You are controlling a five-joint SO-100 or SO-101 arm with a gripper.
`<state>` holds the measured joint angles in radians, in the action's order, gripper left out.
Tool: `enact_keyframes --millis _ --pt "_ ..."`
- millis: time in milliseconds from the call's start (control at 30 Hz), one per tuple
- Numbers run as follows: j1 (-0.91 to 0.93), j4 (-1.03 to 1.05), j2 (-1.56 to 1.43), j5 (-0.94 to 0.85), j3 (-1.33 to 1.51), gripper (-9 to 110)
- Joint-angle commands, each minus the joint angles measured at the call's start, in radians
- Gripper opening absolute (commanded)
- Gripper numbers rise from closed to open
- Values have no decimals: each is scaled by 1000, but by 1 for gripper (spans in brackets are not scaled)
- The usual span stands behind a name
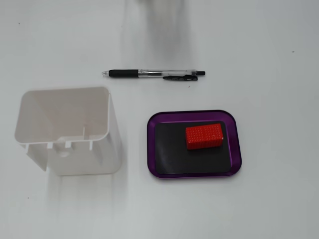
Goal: Pick up the pen and put it in the pen holder.
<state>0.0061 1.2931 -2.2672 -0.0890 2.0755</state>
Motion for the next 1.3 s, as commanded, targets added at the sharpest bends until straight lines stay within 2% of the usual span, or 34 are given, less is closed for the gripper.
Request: enact_keyframes --millis 0,200,500,1267 --pt "-8 54 227 -48 -146 12" --pt "-8 -9 430 -34 -167 24" --pt "5 -215 511 29 -110 24" --pt "37 -321 707 15 -109 18"
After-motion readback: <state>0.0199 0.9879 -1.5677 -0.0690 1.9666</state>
